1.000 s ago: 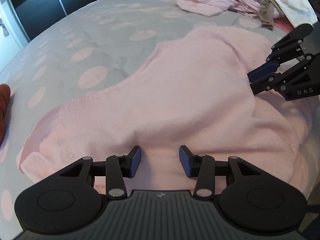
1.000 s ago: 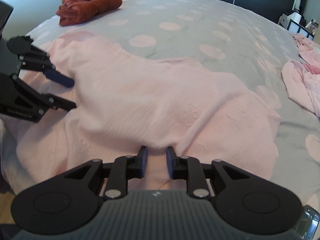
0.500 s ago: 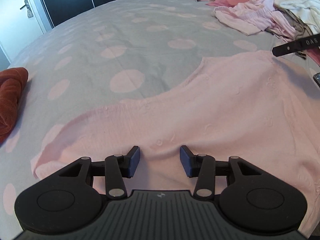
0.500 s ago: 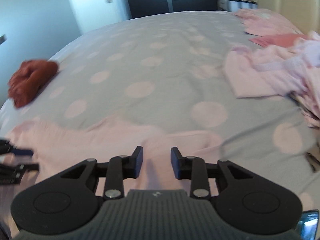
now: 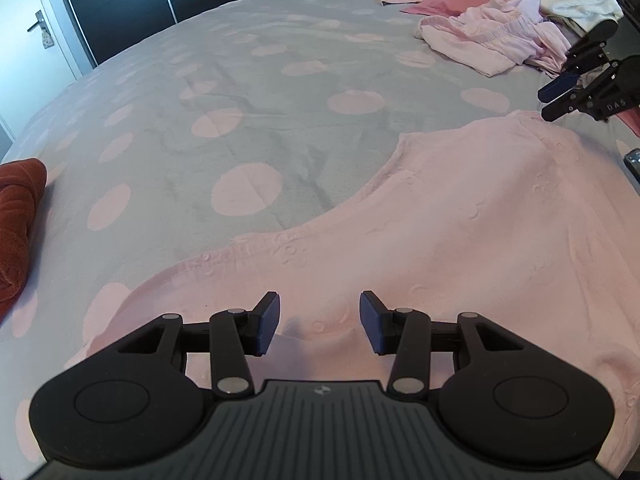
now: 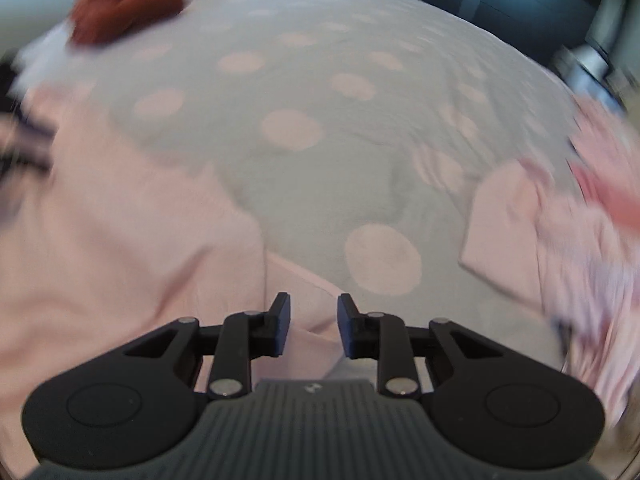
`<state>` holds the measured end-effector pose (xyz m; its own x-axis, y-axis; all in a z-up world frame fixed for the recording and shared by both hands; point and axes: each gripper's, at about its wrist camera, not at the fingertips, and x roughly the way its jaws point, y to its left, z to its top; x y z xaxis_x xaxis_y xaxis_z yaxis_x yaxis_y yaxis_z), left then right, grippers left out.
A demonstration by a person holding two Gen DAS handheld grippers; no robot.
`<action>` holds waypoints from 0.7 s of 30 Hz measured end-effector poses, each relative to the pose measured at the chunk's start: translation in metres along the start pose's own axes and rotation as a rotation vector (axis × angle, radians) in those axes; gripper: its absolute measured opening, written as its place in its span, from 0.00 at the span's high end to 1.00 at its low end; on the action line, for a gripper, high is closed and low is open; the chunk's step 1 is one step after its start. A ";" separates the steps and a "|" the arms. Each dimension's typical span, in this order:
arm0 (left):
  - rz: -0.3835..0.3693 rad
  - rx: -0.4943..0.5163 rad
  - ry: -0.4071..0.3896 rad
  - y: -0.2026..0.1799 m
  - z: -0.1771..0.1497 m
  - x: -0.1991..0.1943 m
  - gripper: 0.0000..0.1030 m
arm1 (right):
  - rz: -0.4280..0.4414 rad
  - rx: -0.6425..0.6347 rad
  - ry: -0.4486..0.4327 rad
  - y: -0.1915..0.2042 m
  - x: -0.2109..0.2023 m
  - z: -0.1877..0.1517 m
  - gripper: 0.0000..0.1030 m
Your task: Fold clothes
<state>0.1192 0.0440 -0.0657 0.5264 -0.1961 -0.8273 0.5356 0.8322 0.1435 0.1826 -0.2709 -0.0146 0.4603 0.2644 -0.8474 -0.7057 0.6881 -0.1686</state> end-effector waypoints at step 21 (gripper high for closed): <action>-0.028 0.067 0.029 -0.013 0.002 0.012 0.59 | 0.254 -0.611 0.226 0.016 0.022 0.021 0.97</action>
<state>0.1199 0.0299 -0.0759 0.4916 -0.2027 -0.8469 0.5932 0.7899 0.1552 0.1925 -0.2397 -0.0252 0.1650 0.1743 -0.9708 -0.9835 0.1025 -0.1487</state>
